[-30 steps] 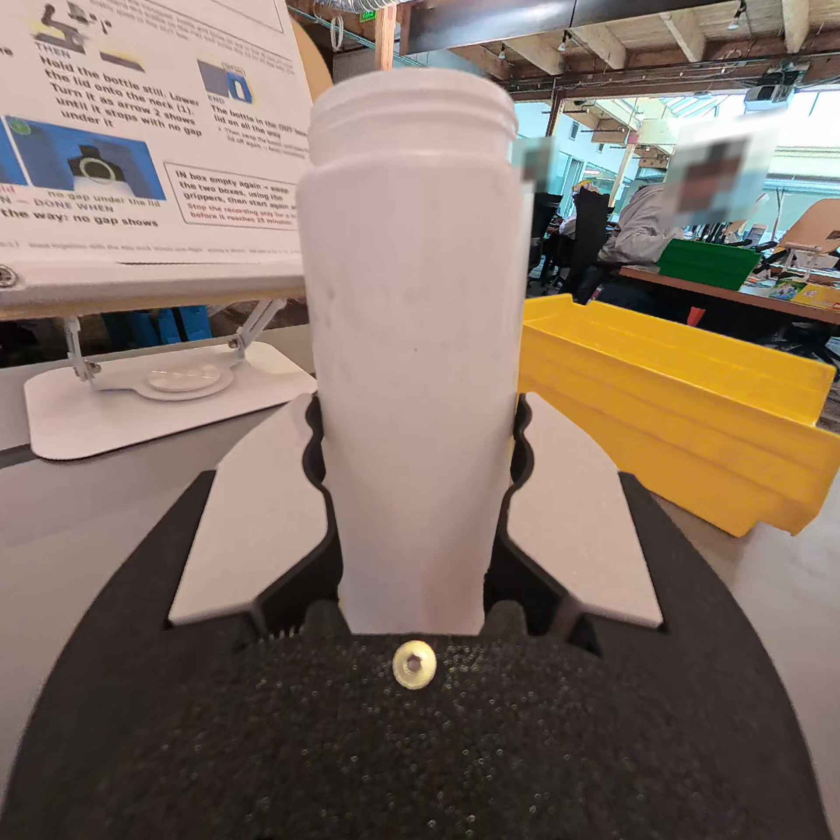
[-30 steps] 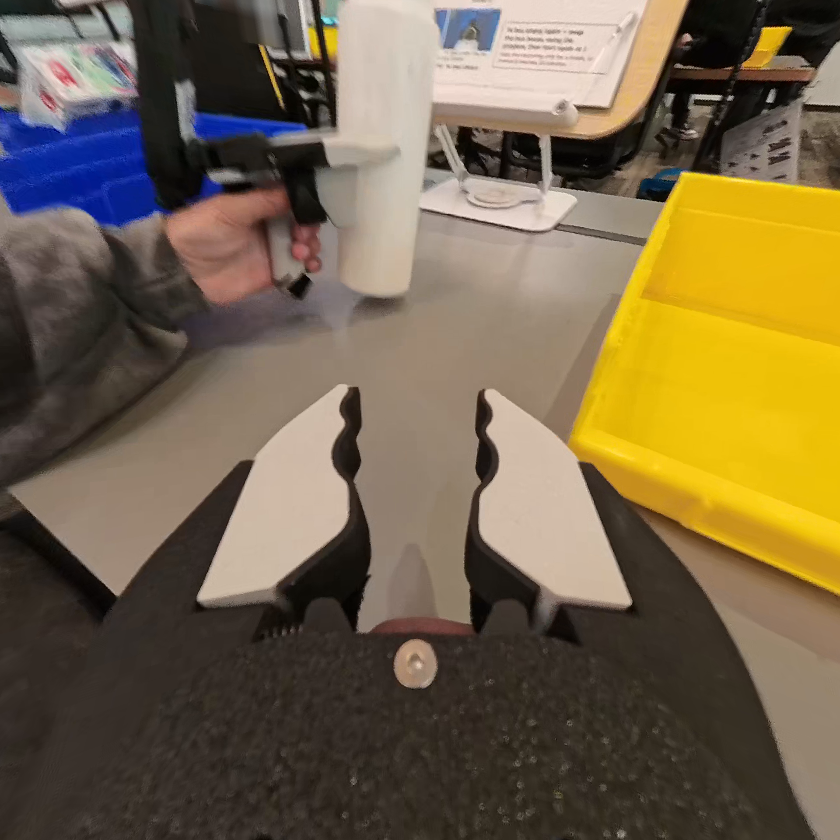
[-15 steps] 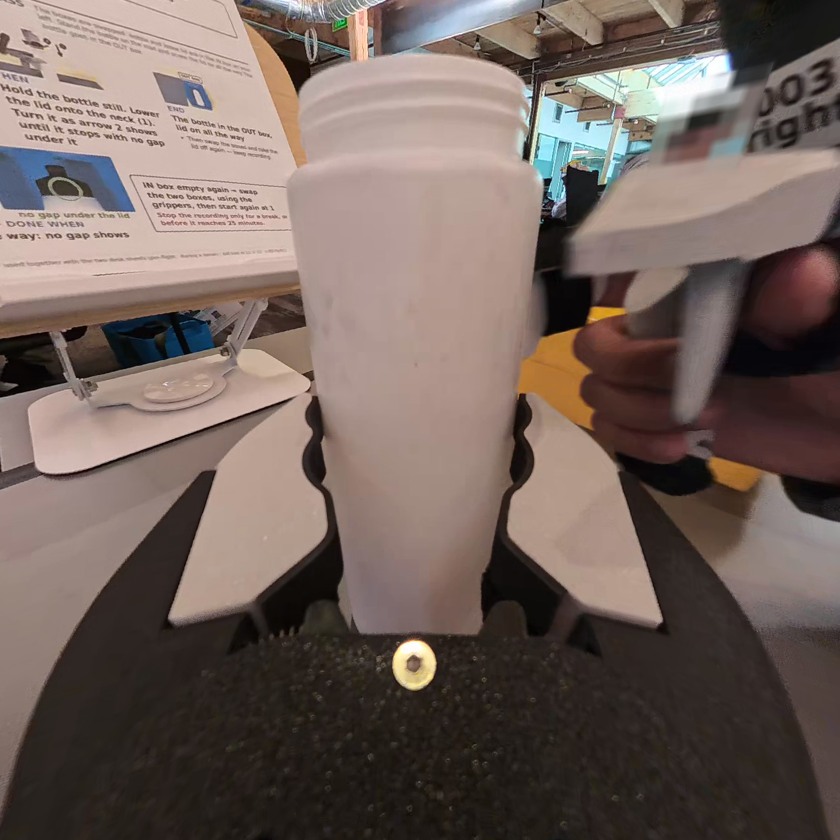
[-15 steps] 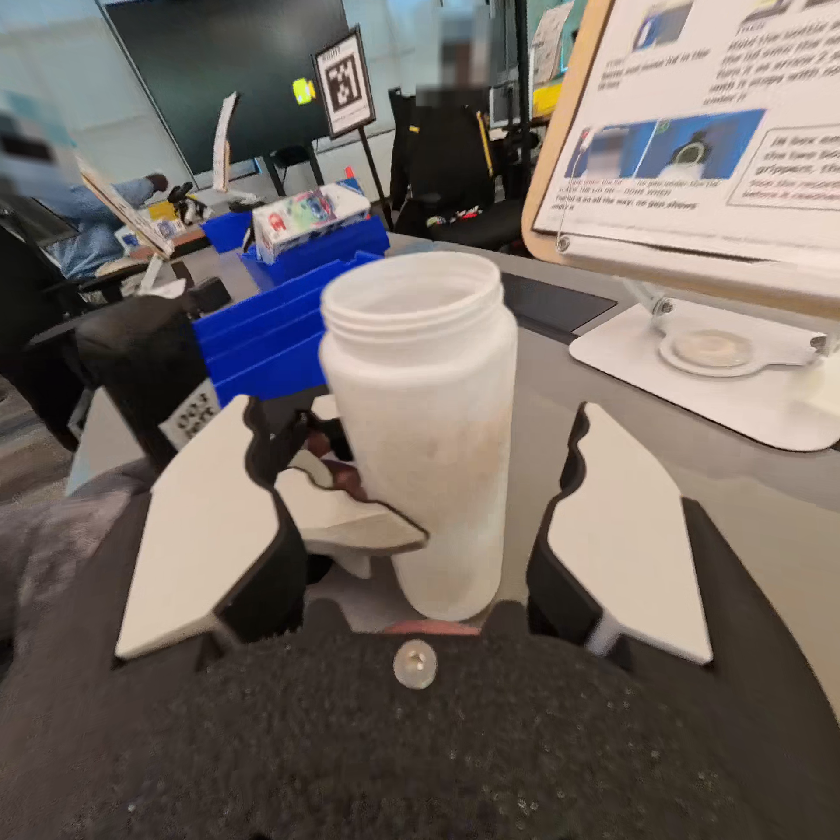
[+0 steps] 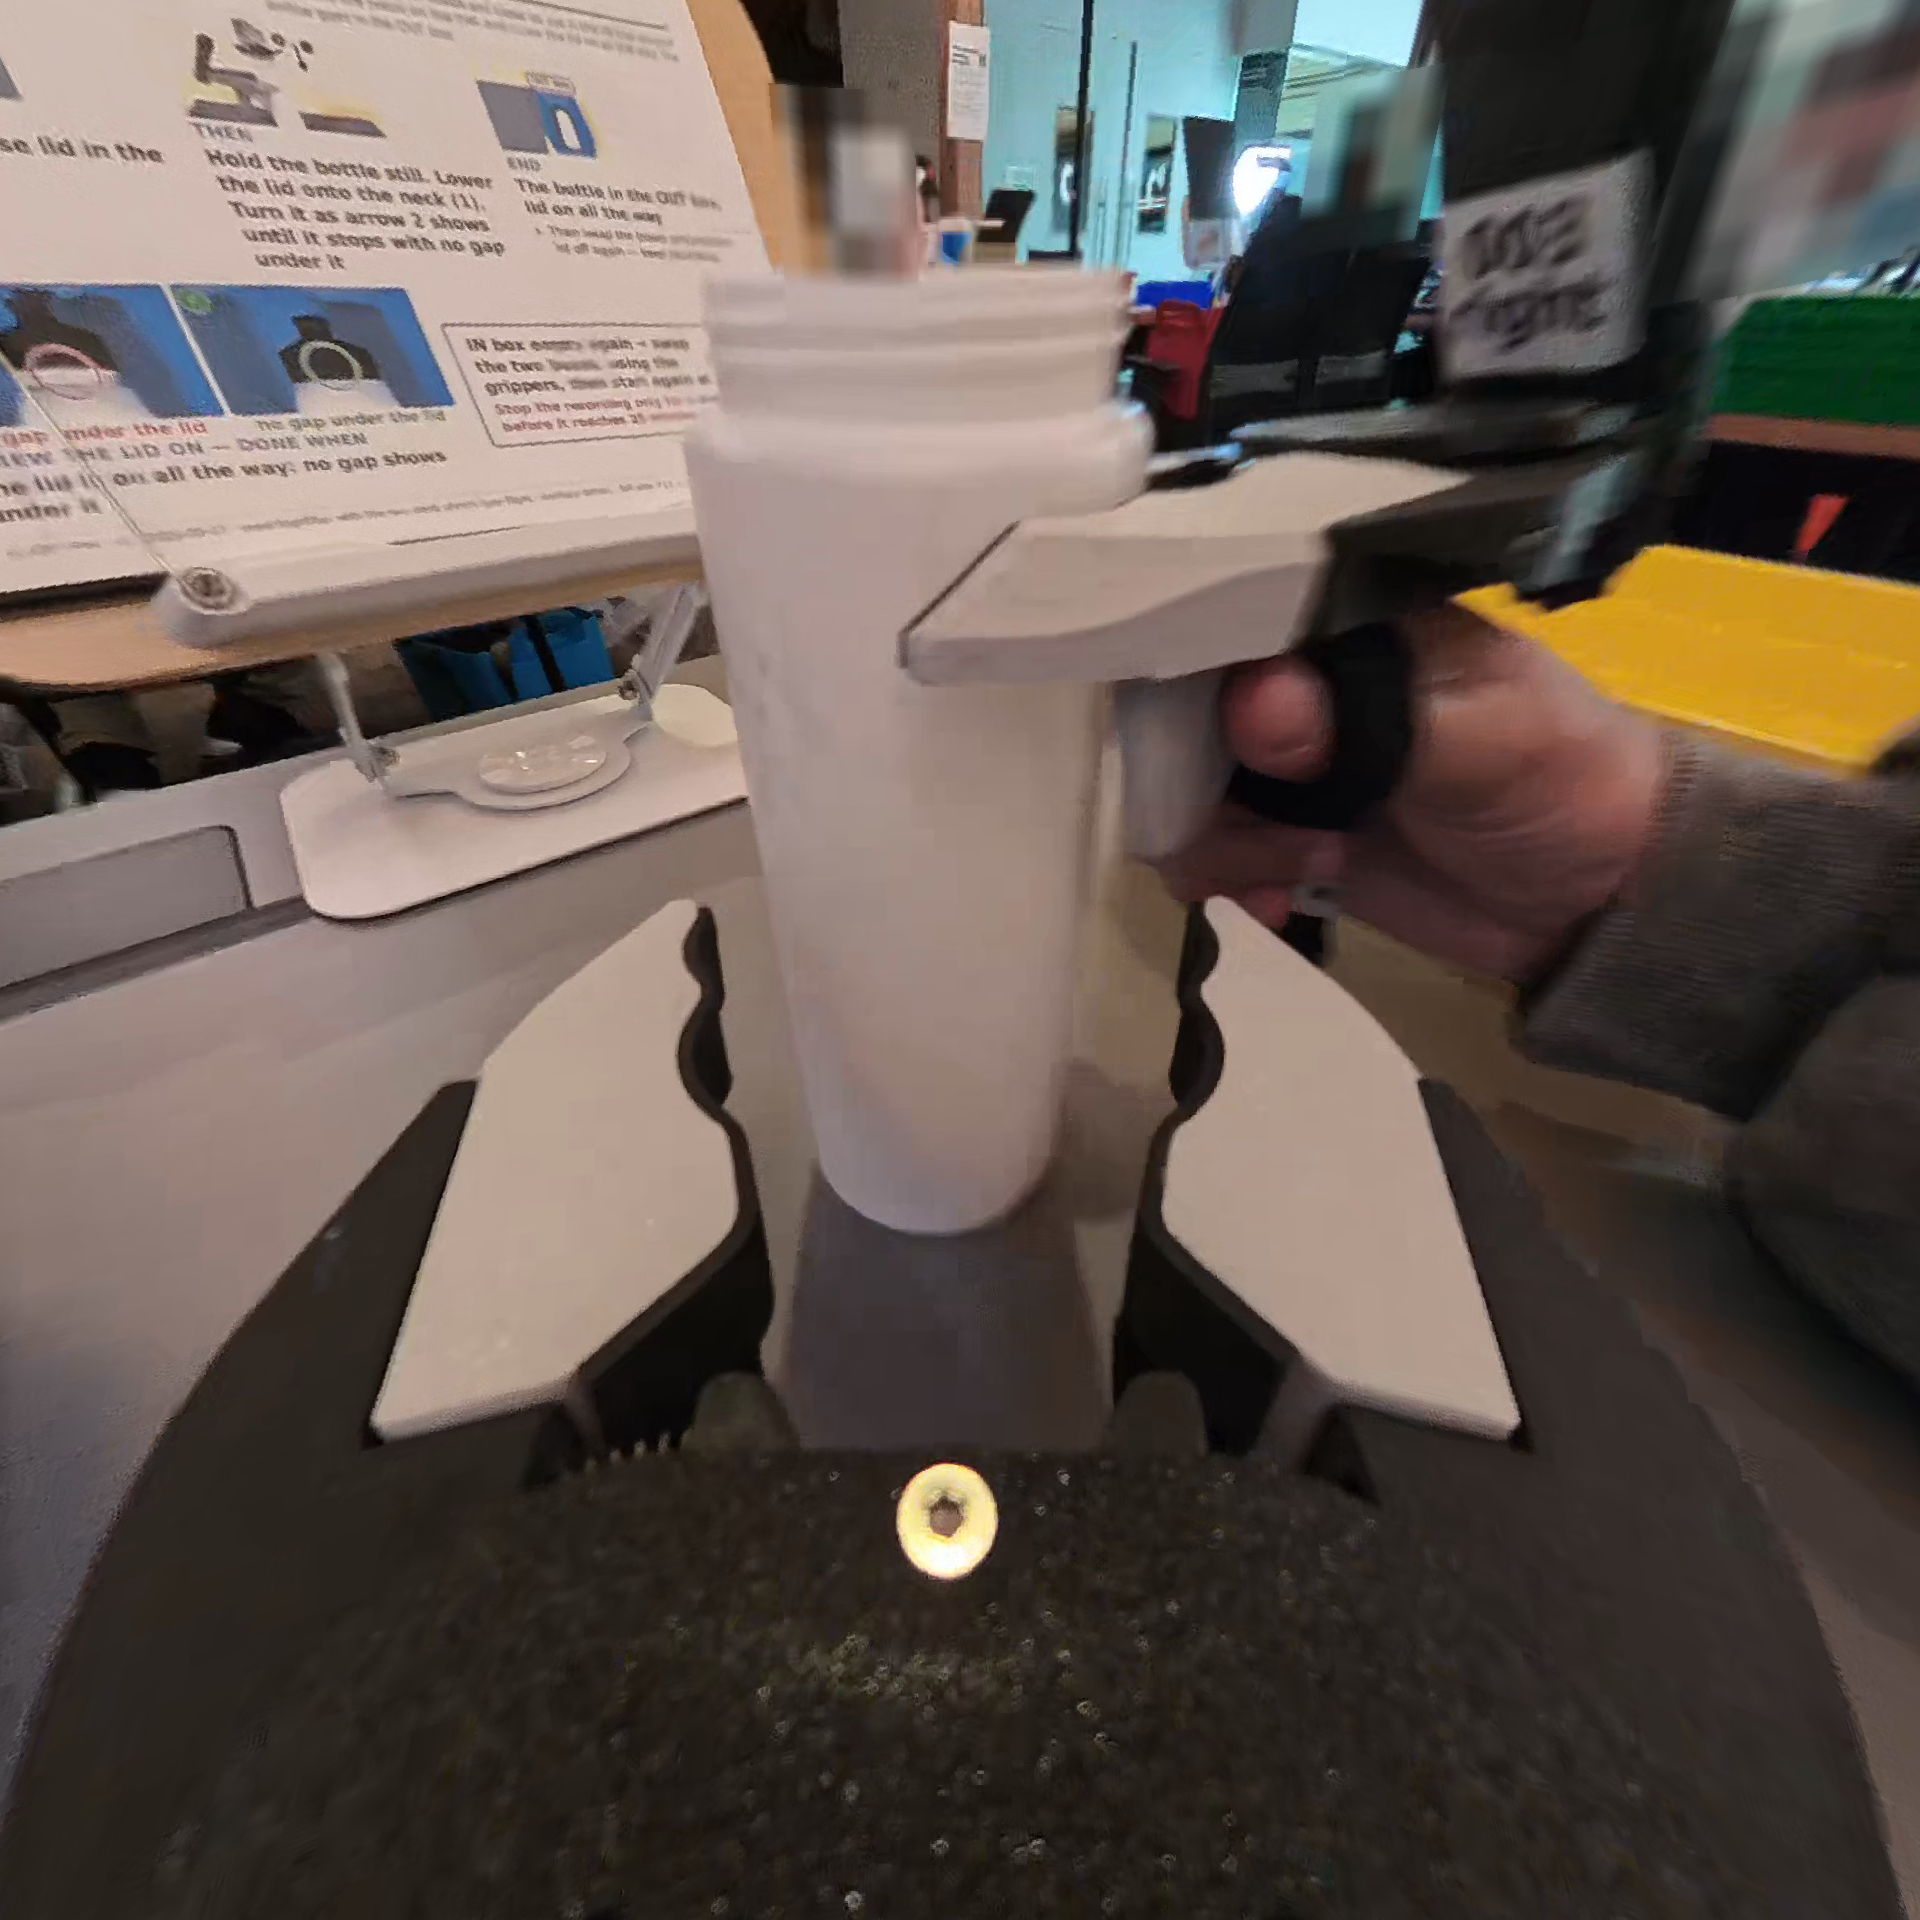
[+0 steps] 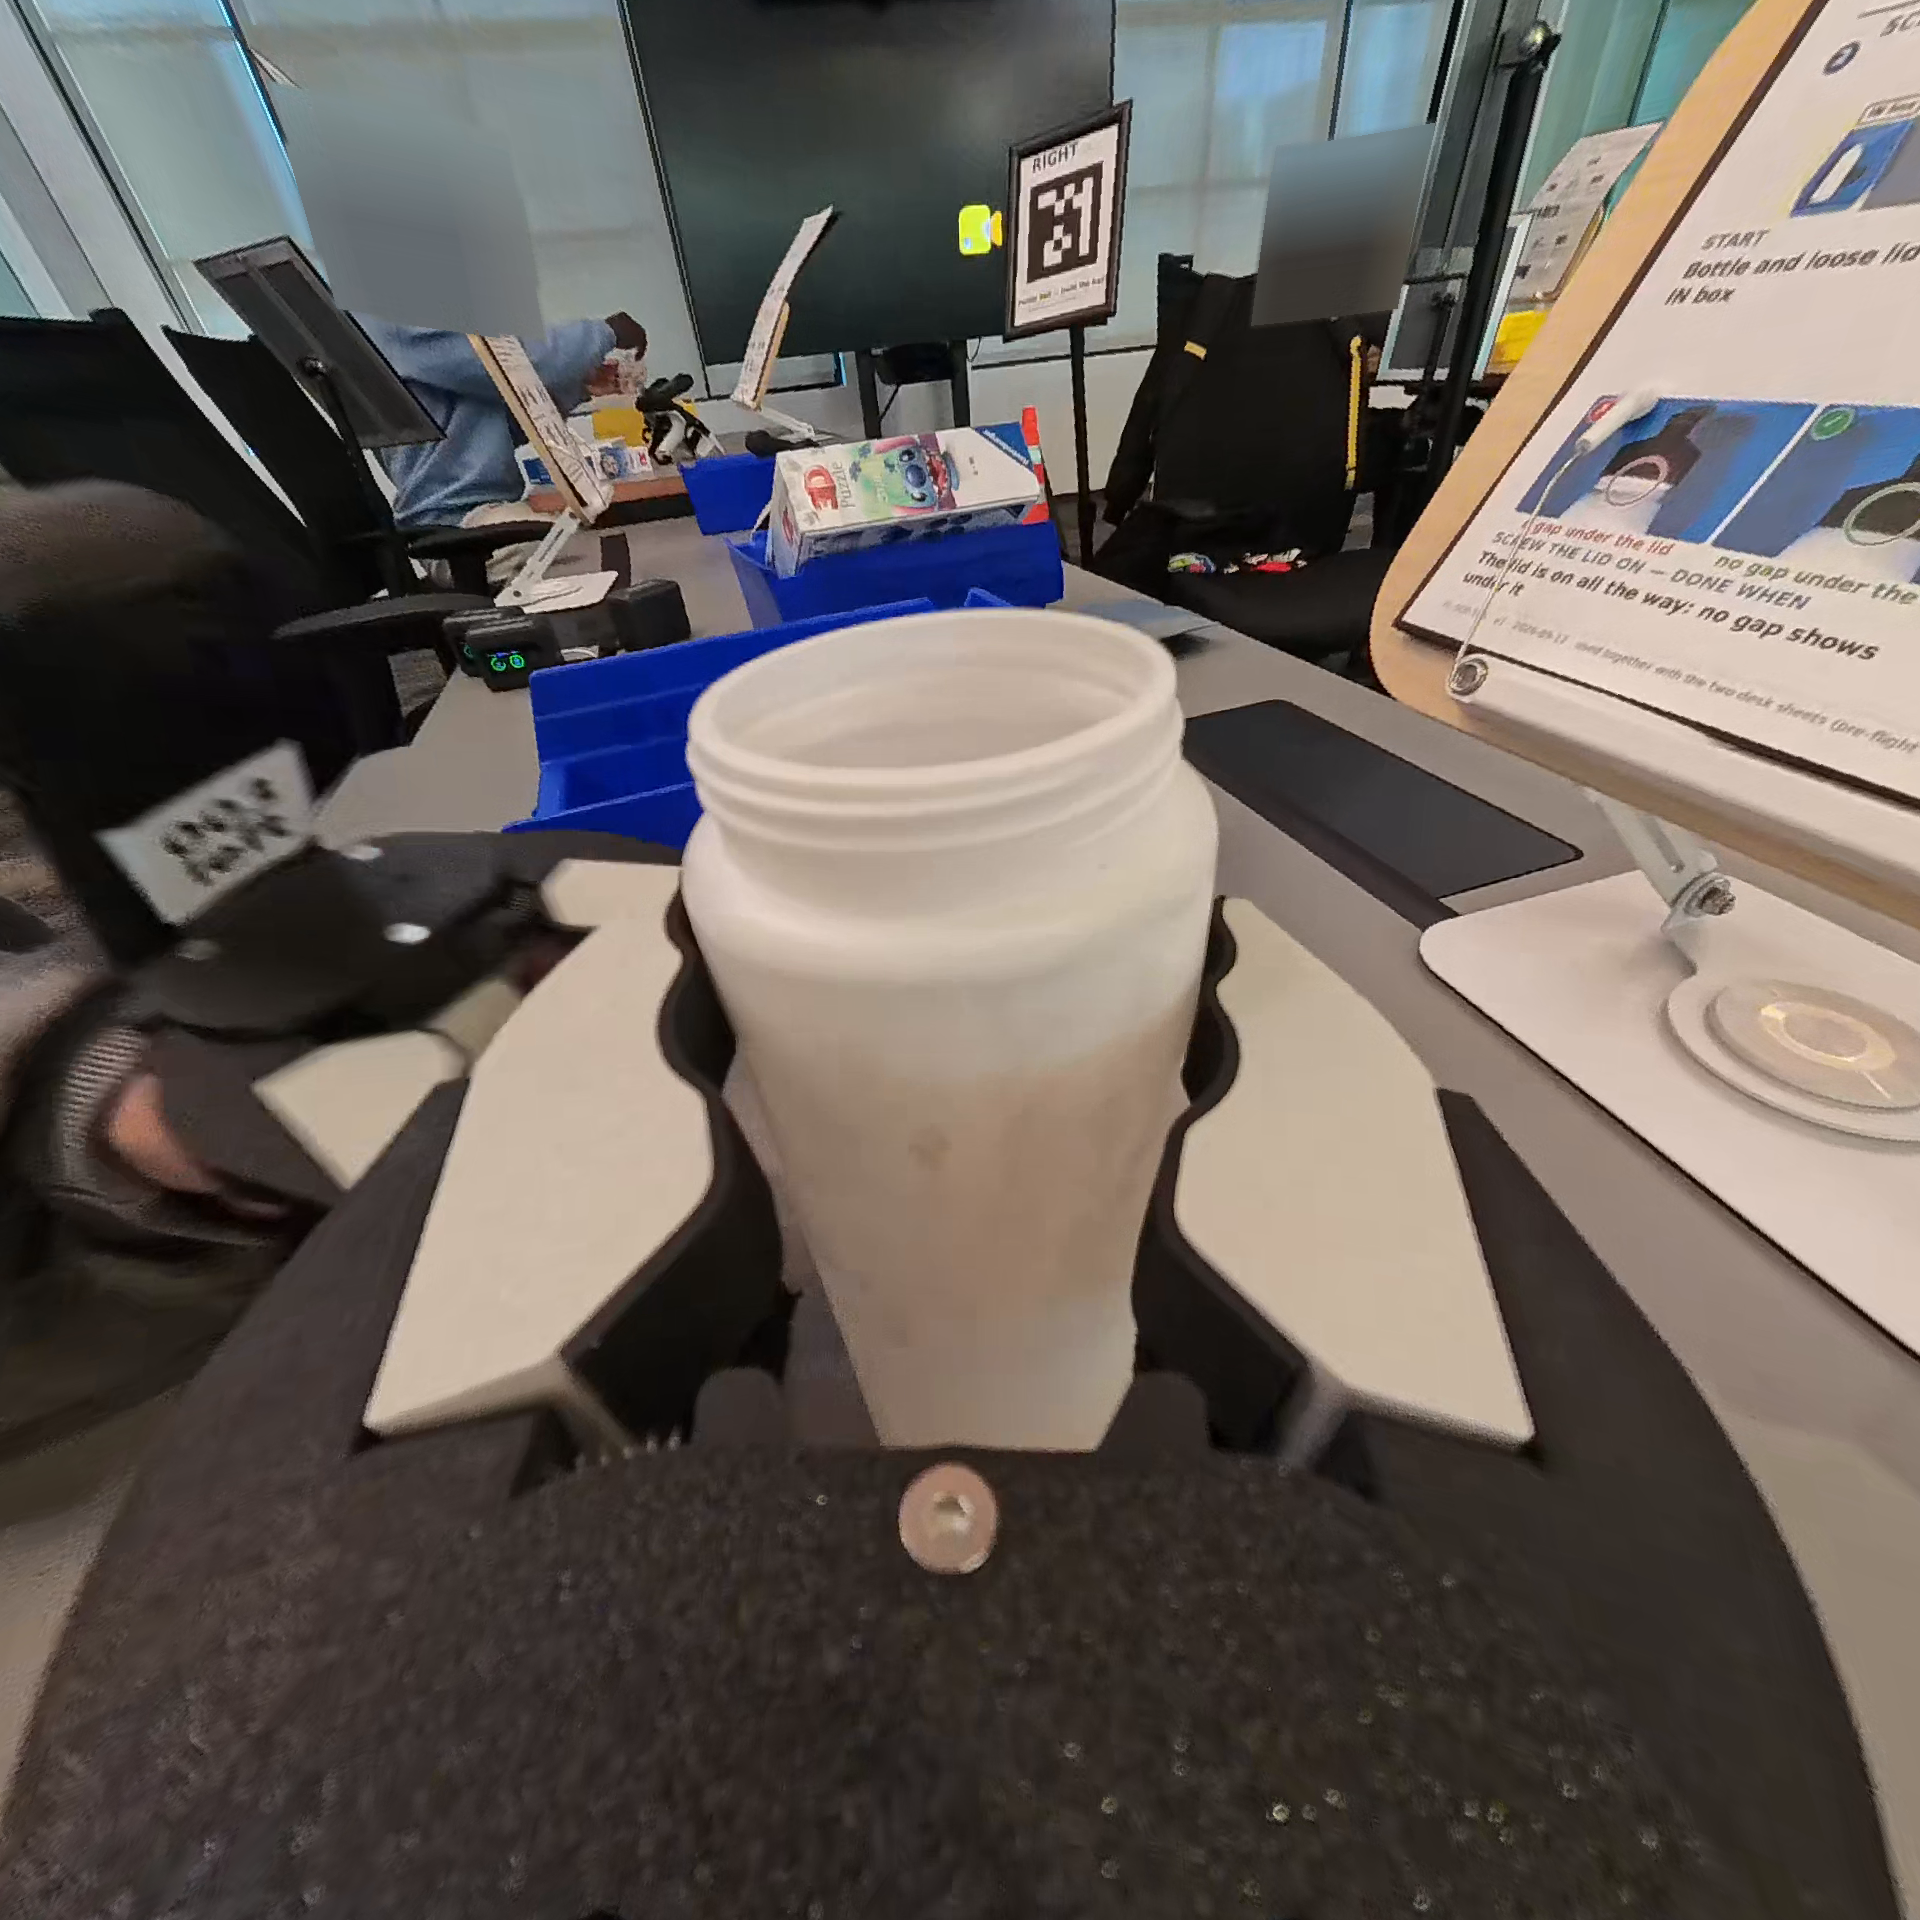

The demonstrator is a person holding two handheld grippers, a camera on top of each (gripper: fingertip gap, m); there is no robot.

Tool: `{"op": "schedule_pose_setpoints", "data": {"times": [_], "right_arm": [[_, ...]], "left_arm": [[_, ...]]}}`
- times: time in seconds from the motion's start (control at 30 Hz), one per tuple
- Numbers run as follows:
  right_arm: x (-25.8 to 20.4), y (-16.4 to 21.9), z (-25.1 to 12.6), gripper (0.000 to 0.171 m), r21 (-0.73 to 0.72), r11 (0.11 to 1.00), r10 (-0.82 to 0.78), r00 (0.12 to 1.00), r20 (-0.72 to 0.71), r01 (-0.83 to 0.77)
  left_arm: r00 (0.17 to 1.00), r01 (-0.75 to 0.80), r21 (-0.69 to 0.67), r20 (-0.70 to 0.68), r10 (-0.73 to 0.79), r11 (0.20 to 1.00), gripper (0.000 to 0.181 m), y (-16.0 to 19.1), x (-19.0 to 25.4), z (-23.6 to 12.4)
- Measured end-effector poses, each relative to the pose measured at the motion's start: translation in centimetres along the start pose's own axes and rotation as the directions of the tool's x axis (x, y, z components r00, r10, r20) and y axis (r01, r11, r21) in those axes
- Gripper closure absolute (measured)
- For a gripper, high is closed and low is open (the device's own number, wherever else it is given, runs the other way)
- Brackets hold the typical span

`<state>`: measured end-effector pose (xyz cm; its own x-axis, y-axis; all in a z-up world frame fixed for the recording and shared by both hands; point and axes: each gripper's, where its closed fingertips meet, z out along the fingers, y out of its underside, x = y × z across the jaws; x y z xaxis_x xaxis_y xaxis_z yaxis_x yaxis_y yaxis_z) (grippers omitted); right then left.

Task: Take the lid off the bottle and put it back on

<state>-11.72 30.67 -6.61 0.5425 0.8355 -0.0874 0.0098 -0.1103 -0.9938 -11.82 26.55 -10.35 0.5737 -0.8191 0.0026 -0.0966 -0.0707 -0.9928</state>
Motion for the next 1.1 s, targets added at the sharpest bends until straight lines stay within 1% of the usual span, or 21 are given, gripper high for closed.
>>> {"op": "schedule_pose_setpoints", "data": {"times": [0.07,0.13,0.17,0.2,0.23,0.3,0.33,0.4,0.47,0.5,0.53,0.57,0.63,0.67,0.73,0.8,0.83,0.93,0.97,1.0,1.1], "right_arm": [[0.0,0.0,0.0,0.083,0.018,1.0,0.001,1.0,0.002,-0.002],[0.0,-0.1,-0.2,0.083,0.064,0.998,0.007,1.0,0.0,-0.007],[0.1,-0.2,-0.3,0.083,0.085,0.996,0.009,1.0,-0.002,-0.009],[0.1,-0.2,-0.3,0.084,0.089,0.996,0.008,1.0,-0.005,-0.008],[0.1,-0.2,-0.2,0.084,0.073,0.997,0.001,1.0,-0.014,0.0],[0.0,-0.1,0.0,0.084,0.035,0.999,-0.012,0.999,-0.031,0.013],[-0.1,0.0,0.0,0.084,0.032,0.999,-0.017,0.999,-0.037,0.018],[0.2,0.1,-0.2,0.084,0.017,1.0,-0.019,0.998,-0.056,0.02],[0.3,0.1,-0.5,0.083,0.017,1.0,-0.015,0.998,-0.063,0.016],[0.3,0.0,-0.5,0.083,0.021,1.0,-0.012,0.997,-0.071,0.014],[0.3,0.0,-0.4,0.083,0.023,1.0,-0.016,0.997,-0.08,0.018],[0.2,0.0,-0.4,0.083,0.023,1.0,-0.019,0.996,-0.087,0.021],[0.2,0.1,-0.4,0.083,0.022,0.999,-0.022,0.996,-0.091,0.024],[0.3,0.1,-0.4,0.084,0.024,0.999,-0.018,0.996,-0.093,0.02],[0.3,0.0,-0.5,0.084,0.036,0.999,-0.016,0.996,-0.085,0.019],[0.2,0.0,-0.5,0.084,0.043,0.999,-0.015,0.996,-0.084,0.019],[0.2,0.0,-0.5,0.084,0.045,0.999,-0.014,0.996,-0.085,0.018],[0.2,0.0,-0.5,0.084,0.046,0.999,-0.014,0.996,-0.083,0.017],[0.2,0.0,-0.6,0.084,0.047,0.999,-0.013,0.996,-0.083,0.017],[0.2,0.0,-0.6,0.084,0.048,0.999,-0.012,0.997,-0.083,0.016],[0.1,0.0,-0.6,0.084,0.047,0.999,-0.014,0.997,-0.08,0.018]], "left_arm": [[0.992,0.077,-0.033,-0.097,-0.079,0.997,0.089,-0.6,3.2,-3.8],[0.973,0.133,-0.088,-0.176,-0.147,0.987,0.081,-0.8,6.5,-8.4],[0.968,0.123,-0.098,-0.208,-0.142,0.988,0.077,-0.9,7.8,-10.8],[0.972,0.088,-0.097,-0.208,-0.107,0.991,0.075,-1.0,8.3,-13.1],[0.984,0.061,-0.091,-0.163,-0.075,0.994,0.08,-1.3,7.7,-15.3],[0.997,0.065,-0.072,-0.03,-0.067,0.995,0.102,-2.7,4.2,-19.1],[0.995,0.094,-0.09,0.035,-0.091,0.992,0.105,-3.4,1.8,-20.5],[0.98,0.156,-0.191,0.156,-0.126,0.969,0.1,-3.9,-3.4,-22.3],[0.965,0.171,-0.268,0.239,-0.106,0.948,0.091,-4.4,-8.5,-22.8],[0.96,0.162,-0.28,0.265,-0.086,0.946,0.09,-4.8,-10.8,-22.4],[0.955,0.161,-0.31,0.29,-0.067,0.937,0.091,-4.7,-13.2,-21.9],[0.938,0.182,-0.375,0.343,-0.046,0.909,0.09,-3.8,-15.8,-21.3],[0.902,0.253,-0.518,0.432,-0.005,0.817,0.092,-1.0,-20.3,-19.8],[0.889,0.308,-0.578,0.458,-0.012,0.756,0.094,0.7,-21.9,-18.9],[0.86,0.418,-0.656,0.509,-0.041,0.629,0.094,3.9,-24.6,-16.9],[0.819,0.513,-0.662,0.568,-0.079,0.547,0.097,5.8,-27.1,-15.2],[0.783,0.573,-0.643,0.613,-0.108,0.508,0.1,6.5,-28.4,-14.6],[0.667,0.733,-0.578,0.714,-0.213,0.359,0.098,8.1,-30.7,-13.4],[0.642,0.759,-0.571,0.738,-0.208,0.314,0.095,8.5,-31.3,-13.4],[0.619,0.775,-0.564,0.767,-0.167,0.284,0.094,9.0,-32.1,-13.7],[0.585,0.797,-0.555,0.807,-0.077,0.237,0.096,10.0,-33.5,-14.2]]}}
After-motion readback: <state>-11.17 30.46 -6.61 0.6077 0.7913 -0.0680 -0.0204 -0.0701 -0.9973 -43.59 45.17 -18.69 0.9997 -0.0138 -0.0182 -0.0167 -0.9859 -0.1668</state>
